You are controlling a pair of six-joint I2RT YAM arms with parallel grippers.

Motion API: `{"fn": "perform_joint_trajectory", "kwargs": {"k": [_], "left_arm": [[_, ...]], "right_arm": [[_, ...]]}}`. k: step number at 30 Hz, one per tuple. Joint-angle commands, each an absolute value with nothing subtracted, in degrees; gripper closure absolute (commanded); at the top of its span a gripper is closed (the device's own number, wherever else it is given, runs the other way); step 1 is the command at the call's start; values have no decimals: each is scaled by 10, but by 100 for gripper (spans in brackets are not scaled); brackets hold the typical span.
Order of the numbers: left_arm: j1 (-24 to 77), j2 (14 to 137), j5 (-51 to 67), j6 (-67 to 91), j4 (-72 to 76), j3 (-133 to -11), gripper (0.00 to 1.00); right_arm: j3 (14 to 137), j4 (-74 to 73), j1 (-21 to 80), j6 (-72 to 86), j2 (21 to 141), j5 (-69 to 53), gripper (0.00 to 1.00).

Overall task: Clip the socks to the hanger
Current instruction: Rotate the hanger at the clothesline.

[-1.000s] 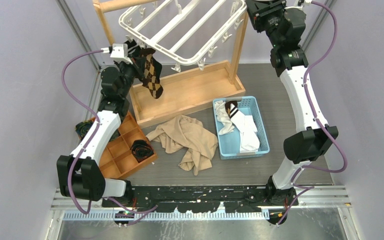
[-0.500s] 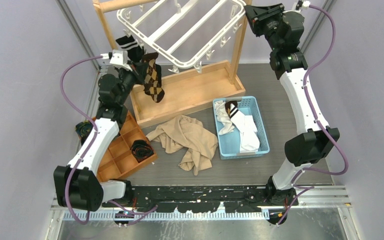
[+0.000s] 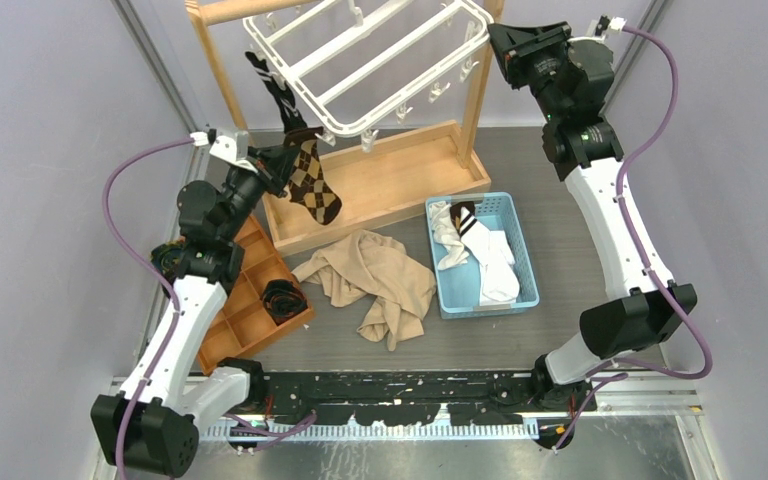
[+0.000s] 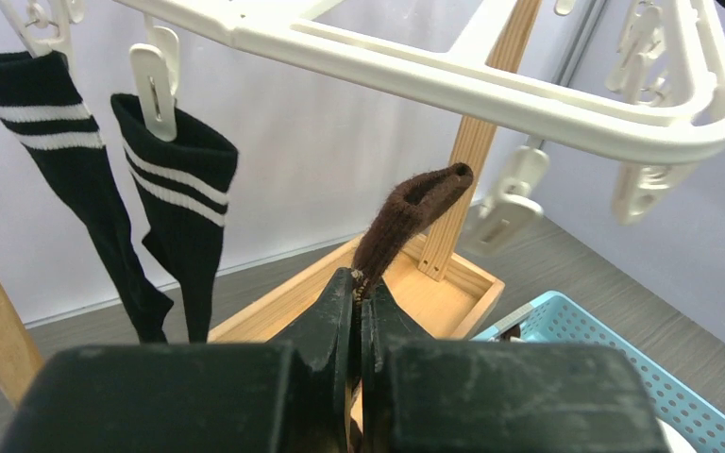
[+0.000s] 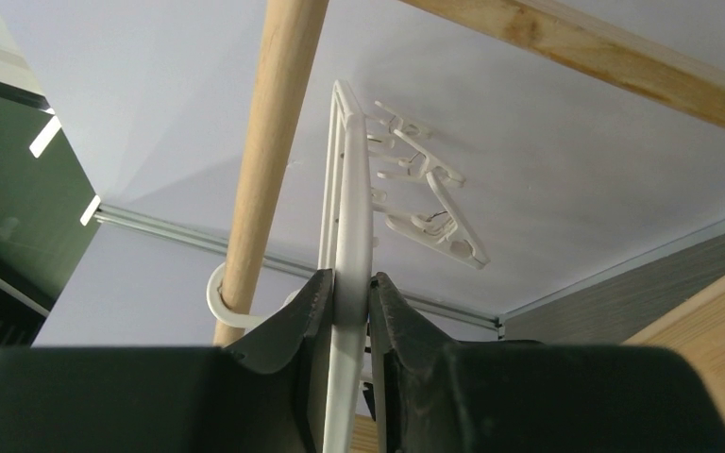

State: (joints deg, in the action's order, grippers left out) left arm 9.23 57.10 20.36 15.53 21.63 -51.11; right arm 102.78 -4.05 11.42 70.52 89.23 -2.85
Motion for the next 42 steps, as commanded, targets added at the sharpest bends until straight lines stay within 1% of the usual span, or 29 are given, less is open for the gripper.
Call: {"fn": "perform_joint_trajectory", "kwargs": {"k": [1, 13, 14, 21, 25, 30, 39, 42], "left_arm": [[98, 535, 212, 123, 183, -504, 100], [105, 463, 185, 63, 91, -483, 100], [107, 458, 183, 58, 85, -483, 100], [116, 424, 167, 21, 40, -479, 100], [121, 405, 161, 9, 22, -471, 100], [125, 381, 161, 3, 2, -462, 100], [125, 329, 178, -25, -58, -449, 100], [125, 312, 189, -27, -70, -444, 100]], "right_arm": [[1014, -30, 141, 709, 852, -27, 84], [976, -46, 206, 699, 811, -2, 83], [976, -47, 212, 697, 809, 15, 83], [968, -47, 228, 686, 795, 36, 80], [966, -57, 229, 648, 777, 62, 73], [966, -64, 224, 596, 766, 78, 58], [948, -57, 209, 530, 746, 63, 45], [935, -39, 201, 498, 732, 40, 39]]}}
